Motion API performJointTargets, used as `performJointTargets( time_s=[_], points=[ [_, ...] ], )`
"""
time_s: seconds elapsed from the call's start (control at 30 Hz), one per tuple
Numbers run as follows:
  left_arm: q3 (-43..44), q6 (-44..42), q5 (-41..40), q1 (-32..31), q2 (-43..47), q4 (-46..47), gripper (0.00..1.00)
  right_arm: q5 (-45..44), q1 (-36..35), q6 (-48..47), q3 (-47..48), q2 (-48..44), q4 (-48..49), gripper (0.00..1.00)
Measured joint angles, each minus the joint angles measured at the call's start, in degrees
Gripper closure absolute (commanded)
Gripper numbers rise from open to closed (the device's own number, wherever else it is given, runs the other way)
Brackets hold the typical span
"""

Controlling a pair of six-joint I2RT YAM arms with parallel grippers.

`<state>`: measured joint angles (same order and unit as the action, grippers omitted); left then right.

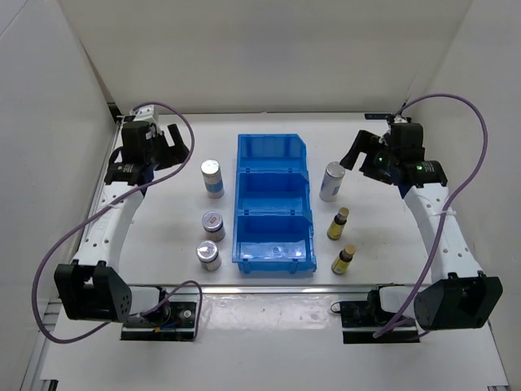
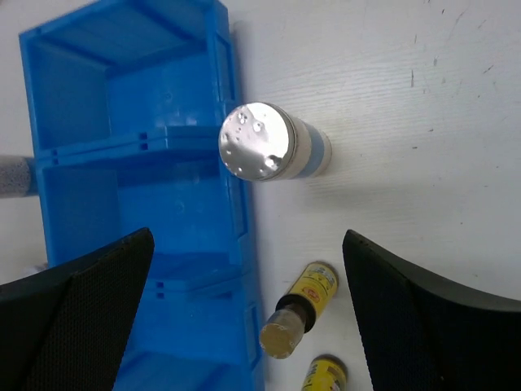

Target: Organize the condiment bottles

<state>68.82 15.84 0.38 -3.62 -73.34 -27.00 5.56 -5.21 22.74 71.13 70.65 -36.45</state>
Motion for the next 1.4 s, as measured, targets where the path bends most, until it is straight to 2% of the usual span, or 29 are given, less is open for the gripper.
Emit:
performJointTargets(
  time_s=[0.17,0.37,0.43,0.5,0.57,0.67,1.1,1.2,1.37,1.4],
  points=[
    [0.31,4.33,-0.44,-0.09,-2.58,-1.95,0.0,-3.3,-1.68,1.18,5.79,-0.57,-1.92,0.0],
    [0.31,7.28,-0.57,-0.09,-2.64,-4.02,0.0,-1.46,-1.88,1.66,5.95,-2.93,-0.5,0.0],
    [0.31,7.41,-0.42,-0.09,-2.47,-4.37,0.0,-3.39,-2.99,0.66,5.79,-2.62,-0.28,0.0],
    [0.24,7.41,0.33,-0.09,-1.84,-4.37,0.0,-6.29,-5.51,-0.57,7.63,-0.46,-2.56,0.0],
    [0.13,7.39,0.87,-0.17,-0.79,-4.28,0.0,-10.23,-8.39,-1.16,14.6,5.7,-8.04,0.0],
    [-0.28,7.39,0.68,-0.81,1.14,-4.24,0.0,-13.81,-10.64,-2.27,20.17,12.17,-9.22,0.0],
    [-1.2,7.37,-3.04,-1.44,4.22,-4.28,0.0,-16.33,-11.87,-3.78,18.49,24.17,-13.14,0.0],
    [-1.4,7.37,-3.61,-1.44,4.24,-4.31,0.0,-15.87,-12.17,-3.91,18.34,25.97,-13.14,0.05],
    [-1.49,7.37,-4.39,-1.44,4.24,-4.28,0.0,-15.69,-12.26,-4.22,18.45,29.09,-13.14,0.2],
    [-1.49,7.37,-4.48,-1.44,4.24,-4.28,0.0,-15.72,-12.26,-4.33,18.69,30.18,-13.25,0.2]
  ],
)
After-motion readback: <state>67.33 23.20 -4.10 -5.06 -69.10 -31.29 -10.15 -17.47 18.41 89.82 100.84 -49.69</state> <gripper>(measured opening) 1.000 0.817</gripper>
